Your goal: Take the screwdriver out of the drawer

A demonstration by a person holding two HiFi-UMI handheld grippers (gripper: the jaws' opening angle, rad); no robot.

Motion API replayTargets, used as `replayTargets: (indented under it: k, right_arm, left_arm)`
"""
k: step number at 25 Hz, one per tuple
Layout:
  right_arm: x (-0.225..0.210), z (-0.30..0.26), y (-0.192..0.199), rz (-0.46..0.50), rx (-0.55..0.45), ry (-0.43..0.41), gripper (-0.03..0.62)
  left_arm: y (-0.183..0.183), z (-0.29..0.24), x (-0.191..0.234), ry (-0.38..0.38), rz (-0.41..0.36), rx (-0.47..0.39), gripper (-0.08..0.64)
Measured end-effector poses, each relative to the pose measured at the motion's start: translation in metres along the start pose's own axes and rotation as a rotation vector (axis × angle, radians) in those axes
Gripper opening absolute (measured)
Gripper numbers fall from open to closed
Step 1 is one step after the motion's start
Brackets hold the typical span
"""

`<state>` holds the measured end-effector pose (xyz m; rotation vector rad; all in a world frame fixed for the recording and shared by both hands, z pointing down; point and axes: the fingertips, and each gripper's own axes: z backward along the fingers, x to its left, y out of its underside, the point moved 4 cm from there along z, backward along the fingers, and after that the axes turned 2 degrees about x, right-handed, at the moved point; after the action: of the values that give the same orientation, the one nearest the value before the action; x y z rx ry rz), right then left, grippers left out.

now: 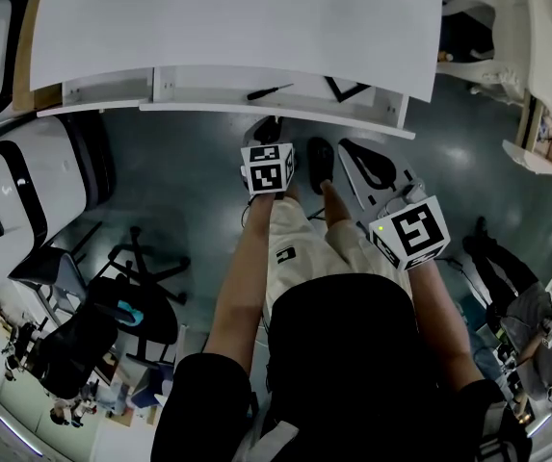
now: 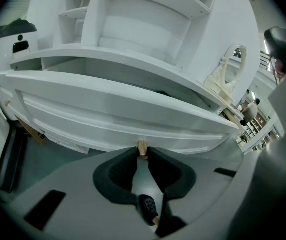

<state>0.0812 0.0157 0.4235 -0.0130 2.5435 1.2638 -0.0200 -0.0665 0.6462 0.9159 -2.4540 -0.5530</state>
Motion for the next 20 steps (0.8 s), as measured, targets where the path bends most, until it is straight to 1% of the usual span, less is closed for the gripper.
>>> replayTargets:
  k: [12,17,20]
  right_arm:
    - [0.001,-0.002,-0.004,0.023,0.006,-0.029,0.017]
    - [0.008,-0.002,-0.006,0.045,0.014,-0.05,0.017]
    - [0.013,-0.004,-0.007,0.059,0.019,-0.065,0.017]
  left_arm:
    - [0.042,0.026,-0.002,-0.007,0.006,0.039,0.081]
    - [0.055,0.035,-0.002,-0.012,0.022,0.043,0.083]
    - [0.06,0.039,-0.001,-0.014,0.045,0.044,0.083]
